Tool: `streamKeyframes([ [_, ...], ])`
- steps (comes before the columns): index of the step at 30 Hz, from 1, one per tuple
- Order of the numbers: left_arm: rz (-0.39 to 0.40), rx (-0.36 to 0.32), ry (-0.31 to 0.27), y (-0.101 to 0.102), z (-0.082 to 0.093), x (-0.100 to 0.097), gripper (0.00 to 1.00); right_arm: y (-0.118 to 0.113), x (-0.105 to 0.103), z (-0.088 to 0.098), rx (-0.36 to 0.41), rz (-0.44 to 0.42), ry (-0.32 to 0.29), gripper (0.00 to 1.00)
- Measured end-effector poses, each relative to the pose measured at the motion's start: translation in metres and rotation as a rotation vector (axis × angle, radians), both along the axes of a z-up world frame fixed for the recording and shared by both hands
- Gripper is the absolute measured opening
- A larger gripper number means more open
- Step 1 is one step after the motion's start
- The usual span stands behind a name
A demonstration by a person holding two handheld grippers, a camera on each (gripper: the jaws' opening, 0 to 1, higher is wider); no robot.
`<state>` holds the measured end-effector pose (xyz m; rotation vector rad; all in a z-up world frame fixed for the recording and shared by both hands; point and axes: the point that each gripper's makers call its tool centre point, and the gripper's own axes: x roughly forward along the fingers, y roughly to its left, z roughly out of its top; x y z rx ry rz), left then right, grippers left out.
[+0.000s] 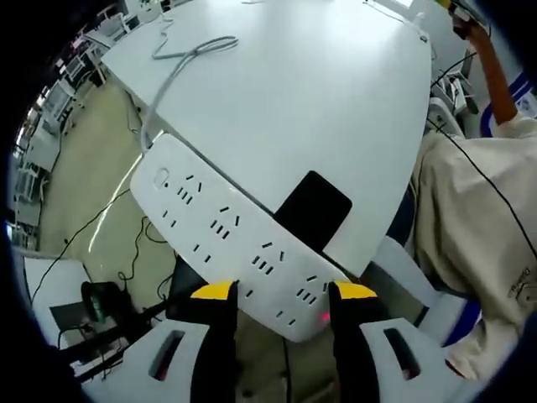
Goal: Pick up the power strip scattered on the table, fix it on the side mounting bracket of the table, and press the switch
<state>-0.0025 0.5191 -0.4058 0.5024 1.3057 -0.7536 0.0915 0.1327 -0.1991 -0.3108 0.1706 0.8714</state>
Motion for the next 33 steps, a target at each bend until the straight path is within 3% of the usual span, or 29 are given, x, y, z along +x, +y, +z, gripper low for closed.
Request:
streamKeyframes([
  [12,-0.004,0.006,0.005,-0.002,-0.002,-0.005,0.48,0.051,0.006,0.005,-0.048,0.09,-0.002,0.23],
  [21,-0.002,-0.001,0.0,-0.001,-0.002,-0.004,0.48,0.081,0.009,-0.005,-0.1,0.157,0.03,0.16],
  [33,-0.002,-0.003,-0.001,-0.001,-0.001,-0.002,0.48,0.108,0.016,-0.005,-0.1,0.233,0.063,0.08],
])
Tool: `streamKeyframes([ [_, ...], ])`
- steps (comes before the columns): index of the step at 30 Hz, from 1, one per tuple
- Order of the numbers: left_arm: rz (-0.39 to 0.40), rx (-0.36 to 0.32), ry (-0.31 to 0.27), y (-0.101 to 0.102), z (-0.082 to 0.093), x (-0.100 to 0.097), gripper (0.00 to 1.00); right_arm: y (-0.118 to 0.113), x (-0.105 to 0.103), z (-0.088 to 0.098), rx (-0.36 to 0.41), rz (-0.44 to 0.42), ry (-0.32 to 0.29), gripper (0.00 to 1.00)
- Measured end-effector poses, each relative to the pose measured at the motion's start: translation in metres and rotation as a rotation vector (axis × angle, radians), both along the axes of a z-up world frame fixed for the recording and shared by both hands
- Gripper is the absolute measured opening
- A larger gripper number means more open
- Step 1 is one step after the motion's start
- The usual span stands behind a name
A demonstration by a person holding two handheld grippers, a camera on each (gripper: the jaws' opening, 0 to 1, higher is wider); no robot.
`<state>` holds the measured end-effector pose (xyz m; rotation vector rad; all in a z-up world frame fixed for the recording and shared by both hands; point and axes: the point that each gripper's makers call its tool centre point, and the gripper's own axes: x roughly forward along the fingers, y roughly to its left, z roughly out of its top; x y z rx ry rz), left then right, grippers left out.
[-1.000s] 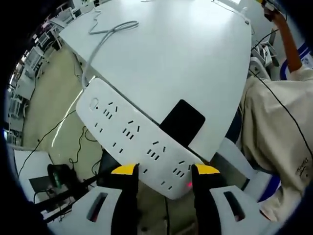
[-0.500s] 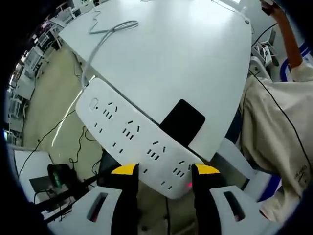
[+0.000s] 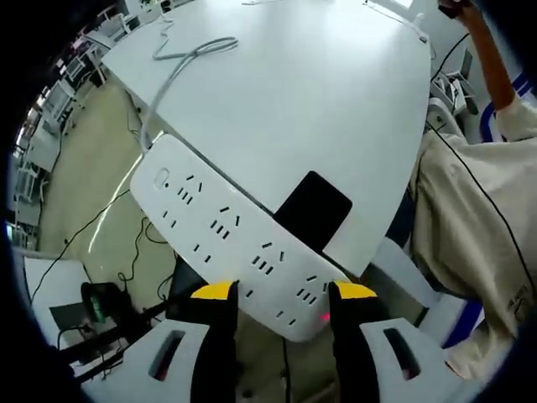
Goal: Pick up the power strip scattered on the table, fix it on the side mounting bracket of the table, and press the switch
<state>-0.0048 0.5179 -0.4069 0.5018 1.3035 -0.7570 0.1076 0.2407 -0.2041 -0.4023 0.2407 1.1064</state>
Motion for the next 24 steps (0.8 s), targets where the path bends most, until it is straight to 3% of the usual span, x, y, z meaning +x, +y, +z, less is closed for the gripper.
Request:
streamKeyframes([
  [15,0.011,-0.029,-0.029,0.0,0.001,0.001,0.48,0.043,0.0,0.044,-0.004,0.076,0.001,0.0],
  [19,0.004,-0.023,-0.02,-0.001,0.001,0.002,0.48,0.057,0.008,0.042,-0.038,0.097,0.017,0.0],
  [24,0.001,-0.006,-0.008,-0.001,0.001,0.002,0.48,0.068,0.022,0.025,-0.091,0.087,0.075,0.0],
])
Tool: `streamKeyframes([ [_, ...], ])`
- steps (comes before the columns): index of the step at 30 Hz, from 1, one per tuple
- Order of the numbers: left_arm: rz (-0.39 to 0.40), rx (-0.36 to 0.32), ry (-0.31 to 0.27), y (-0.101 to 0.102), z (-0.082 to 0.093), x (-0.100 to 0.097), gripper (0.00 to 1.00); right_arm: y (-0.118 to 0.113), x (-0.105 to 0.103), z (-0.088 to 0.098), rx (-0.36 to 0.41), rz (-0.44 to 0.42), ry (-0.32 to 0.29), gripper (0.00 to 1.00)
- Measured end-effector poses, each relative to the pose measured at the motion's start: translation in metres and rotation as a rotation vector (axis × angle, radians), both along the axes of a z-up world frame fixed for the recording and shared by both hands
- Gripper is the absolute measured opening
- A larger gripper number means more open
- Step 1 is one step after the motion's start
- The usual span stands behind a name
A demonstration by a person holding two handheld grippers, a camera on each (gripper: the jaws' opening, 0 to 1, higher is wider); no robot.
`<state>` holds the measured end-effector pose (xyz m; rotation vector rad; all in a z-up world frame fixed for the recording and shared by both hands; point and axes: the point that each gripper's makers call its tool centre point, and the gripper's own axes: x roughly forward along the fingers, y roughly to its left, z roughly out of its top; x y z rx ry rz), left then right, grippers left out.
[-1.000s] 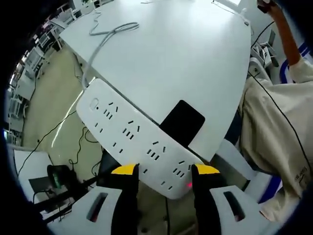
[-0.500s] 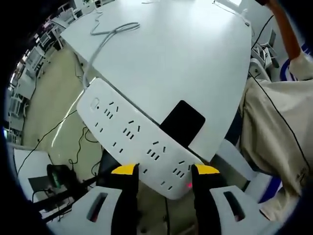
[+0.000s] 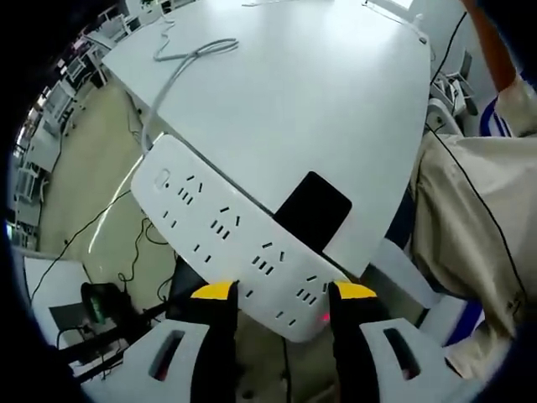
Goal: Pick up the power strip scattered on the table, fix it on the side mounting bracket of the table, and press the switch
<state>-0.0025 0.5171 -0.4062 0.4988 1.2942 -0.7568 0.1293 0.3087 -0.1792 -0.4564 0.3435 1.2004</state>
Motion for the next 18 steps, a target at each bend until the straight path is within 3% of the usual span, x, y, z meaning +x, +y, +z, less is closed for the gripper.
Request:
streamKeyframes([
  [18,0.003,-0.029,-0.027,-0.001,0.001,0.0,0.48,0.068,0.008,-0.03,-0.109,0.106,0.053,0.0],
])
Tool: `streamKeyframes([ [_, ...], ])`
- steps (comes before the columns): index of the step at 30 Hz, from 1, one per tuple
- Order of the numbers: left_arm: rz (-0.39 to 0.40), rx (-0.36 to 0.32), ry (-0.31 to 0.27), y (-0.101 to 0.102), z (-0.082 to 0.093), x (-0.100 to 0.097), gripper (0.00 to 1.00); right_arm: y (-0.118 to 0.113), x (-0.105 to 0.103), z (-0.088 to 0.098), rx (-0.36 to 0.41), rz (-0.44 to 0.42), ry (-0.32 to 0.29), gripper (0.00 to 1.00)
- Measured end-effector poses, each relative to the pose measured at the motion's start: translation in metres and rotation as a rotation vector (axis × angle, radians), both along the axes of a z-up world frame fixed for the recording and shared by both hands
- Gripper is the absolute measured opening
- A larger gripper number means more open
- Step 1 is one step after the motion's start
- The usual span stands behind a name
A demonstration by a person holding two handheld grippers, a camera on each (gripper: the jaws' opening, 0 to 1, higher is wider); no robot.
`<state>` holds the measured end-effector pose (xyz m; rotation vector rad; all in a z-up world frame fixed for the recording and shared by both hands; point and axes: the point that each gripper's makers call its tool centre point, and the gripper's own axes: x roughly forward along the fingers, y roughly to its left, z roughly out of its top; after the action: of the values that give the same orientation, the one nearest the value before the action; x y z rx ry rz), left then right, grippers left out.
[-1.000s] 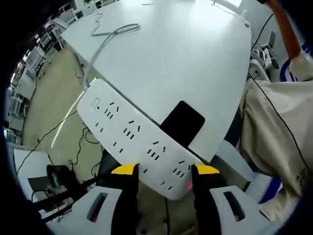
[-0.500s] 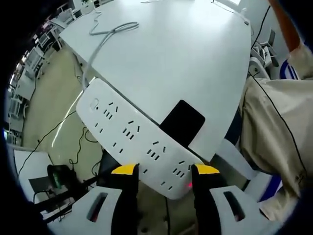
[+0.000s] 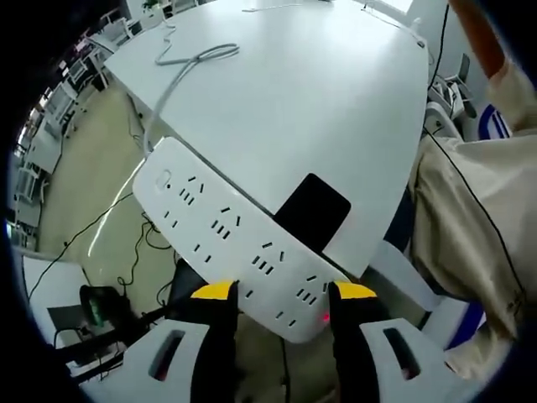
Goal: Pick up the power strip scattered on the table, fix it on the side mounting bracket of the table, and press the switch
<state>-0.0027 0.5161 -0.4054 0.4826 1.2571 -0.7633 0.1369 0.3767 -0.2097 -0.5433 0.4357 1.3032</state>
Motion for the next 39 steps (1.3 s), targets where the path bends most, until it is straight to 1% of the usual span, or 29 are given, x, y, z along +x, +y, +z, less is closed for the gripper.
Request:
streamKeyframes([
  [3,0.001,-0.001,-0.002,0.0,0.0,0.0,0.48,0.01,0.001,-0.004,-0.02,0.018,0.002,0.0],
  [6,0.001,-0.004,-0.005,0.0,0.0,0.0,0.48,0.023,0.004,-0.008,-0.032,0.036,0.021,0.0],
  [10,-0.001,-0.009,-0.008,0.0,0.0,0.0,0.48,0.037,0.004,-0.013,-0.047,0.056,0.03,0.0],
  [23,0.0,-0.017,-0.015,0.0,0.0,0.0,0.48,0.074,0.002,-0.031,-0.125,0.125,0.044,0.0],
  [31,-0.003,-0.031,-0.027,0.0,0.001,0.001,0.47,0.093,-0.002,-0.047,-0.169,0.163,0.056,0.0],
  [39,-0.003,-0.038,-0.034,0.0,0.001,0.001,0.47,0.105,-0.004,-0.061,-0.2,0.189,0.072,0.0],
])
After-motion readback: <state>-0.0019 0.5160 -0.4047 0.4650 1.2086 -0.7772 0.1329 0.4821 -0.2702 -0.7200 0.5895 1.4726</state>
